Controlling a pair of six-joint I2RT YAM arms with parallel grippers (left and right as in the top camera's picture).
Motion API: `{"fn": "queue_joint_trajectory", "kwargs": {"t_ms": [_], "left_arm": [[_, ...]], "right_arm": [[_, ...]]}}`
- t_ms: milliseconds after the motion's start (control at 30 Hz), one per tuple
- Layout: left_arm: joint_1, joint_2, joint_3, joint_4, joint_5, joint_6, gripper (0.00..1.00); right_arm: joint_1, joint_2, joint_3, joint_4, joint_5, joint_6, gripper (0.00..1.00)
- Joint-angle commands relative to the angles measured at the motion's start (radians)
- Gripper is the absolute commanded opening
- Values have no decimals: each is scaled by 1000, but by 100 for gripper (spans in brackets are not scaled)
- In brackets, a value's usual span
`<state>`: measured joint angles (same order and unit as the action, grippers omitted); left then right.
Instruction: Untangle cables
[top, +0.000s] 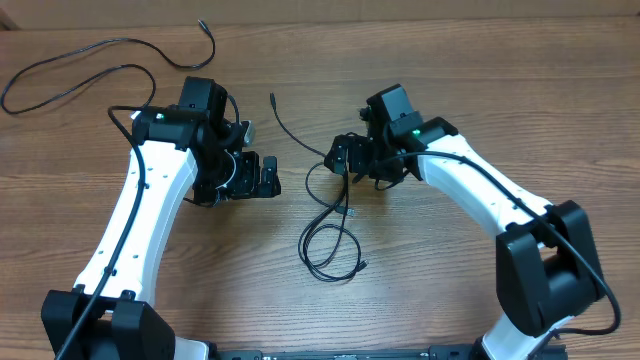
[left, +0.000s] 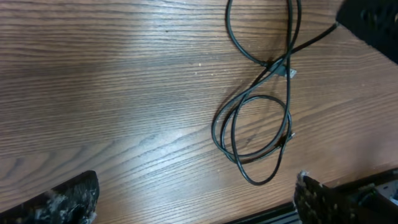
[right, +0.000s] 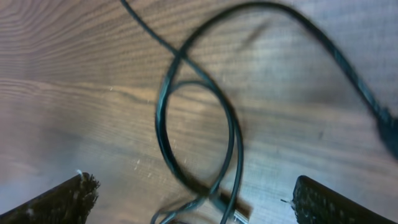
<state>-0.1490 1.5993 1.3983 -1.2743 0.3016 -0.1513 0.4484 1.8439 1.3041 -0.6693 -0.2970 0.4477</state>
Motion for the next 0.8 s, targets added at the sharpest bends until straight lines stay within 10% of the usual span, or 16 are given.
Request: {"fn": "queue_joint_trajectory", "kwargs": {"t_ms": [0, 133, 233, 400, 767], "left_arm": [[-2, -10, -5, 0, -20, -10, 100], [-2, -10, -6, 8, -21, -10, 100], [-2, -10, -6, 7, -20, -10, 100], [-3, -10, -6, -2, -20, -9, 100], [-3, -10, -6, -23, 302, 183, 100]], "right_arm": [[40, 34, 18, 48, 71, -56, 97], [80, 39, 17, 96, 108, -51, 64], [121, 68, 5, 88, 246, -18, 58], [129, 54, 41, 57, 241, 43, 4], [-46, -207, 637, -230, -301, 312, 4]]}}
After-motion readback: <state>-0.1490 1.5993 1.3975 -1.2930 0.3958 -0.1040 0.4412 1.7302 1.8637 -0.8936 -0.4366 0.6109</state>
